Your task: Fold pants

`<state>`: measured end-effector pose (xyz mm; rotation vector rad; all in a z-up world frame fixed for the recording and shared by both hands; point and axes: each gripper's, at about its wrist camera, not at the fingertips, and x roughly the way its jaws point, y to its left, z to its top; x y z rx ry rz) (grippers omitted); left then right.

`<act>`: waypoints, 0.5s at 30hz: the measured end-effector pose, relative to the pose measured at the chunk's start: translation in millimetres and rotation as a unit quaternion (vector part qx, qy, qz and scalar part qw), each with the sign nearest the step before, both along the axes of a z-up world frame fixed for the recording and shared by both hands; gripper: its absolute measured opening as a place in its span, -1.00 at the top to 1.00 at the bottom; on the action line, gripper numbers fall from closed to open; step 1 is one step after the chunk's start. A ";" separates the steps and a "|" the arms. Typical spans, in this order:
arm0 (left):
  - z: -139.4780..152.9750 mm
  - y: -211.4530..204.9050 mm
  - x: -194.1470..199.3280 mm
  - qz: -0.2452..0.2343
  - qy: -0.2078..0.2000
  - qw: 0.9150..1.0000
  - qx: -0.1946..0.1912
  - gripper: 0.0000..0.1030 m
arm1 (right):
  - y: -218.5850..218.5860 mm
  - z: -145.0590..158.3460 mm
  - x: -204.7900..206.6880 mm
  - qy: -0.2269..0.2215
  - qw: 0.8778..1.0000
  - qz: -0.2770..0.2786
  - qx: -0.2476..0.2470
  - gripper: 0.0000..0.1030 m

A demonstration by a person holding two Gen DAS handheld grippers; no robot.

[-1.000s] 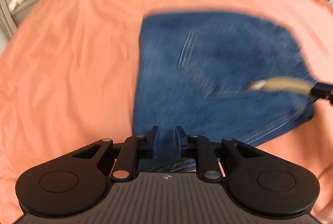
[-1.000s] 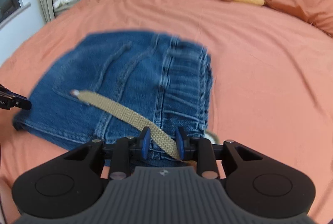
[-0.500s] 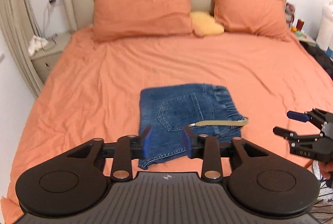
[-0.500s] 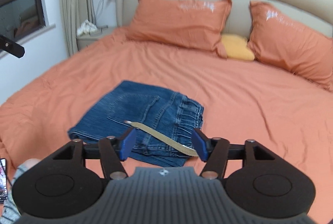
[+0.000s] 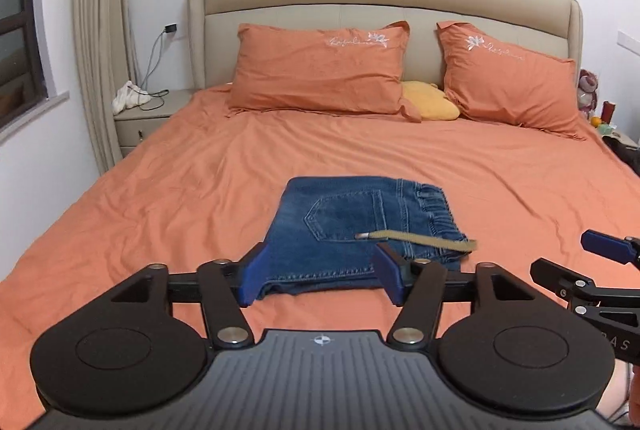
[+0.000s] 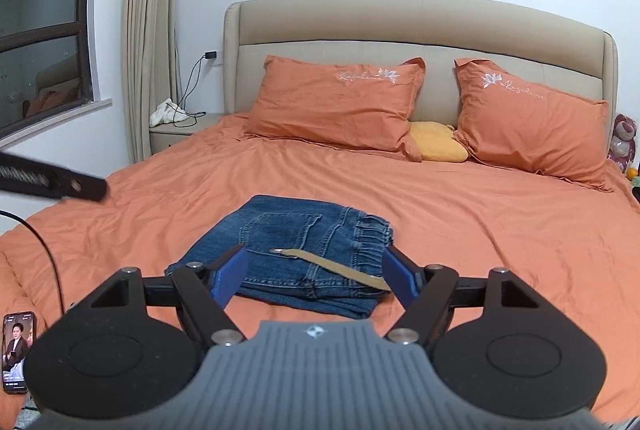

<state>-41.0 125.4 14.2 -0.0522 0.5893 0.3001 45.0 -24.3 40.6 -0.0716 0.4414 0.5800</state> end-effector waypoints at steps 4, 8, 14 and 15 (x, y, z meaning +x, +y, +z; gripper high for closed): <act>-17.7 -11.7 7.0 0.017 0.026 0.999 0.027 -0.46 | 5.5 -11.8 -5.9 0.000 1.000 -0.010 -0.004 -0.38; -36.6 -11.0 15.3 0.009 0.052 0.999 -0.011 -0.46 | 11.3 -23.8 -1.2 0.014 1.000 -0.014 -0.011 -0.40; -60.1 -15.7 29.3 0.011 0.087 0.996 -0.016 -0.46 | 24.7 -41.4 13.5 0.034 0.999 -0.010 -0.023 -0.40; -62.1 -15.8 31.1 0.010 0.091 0.996 -0.017 -0.46 | 26.6 -43.7 15.3 0.035 0.999 -0.010 -0.026 -0.40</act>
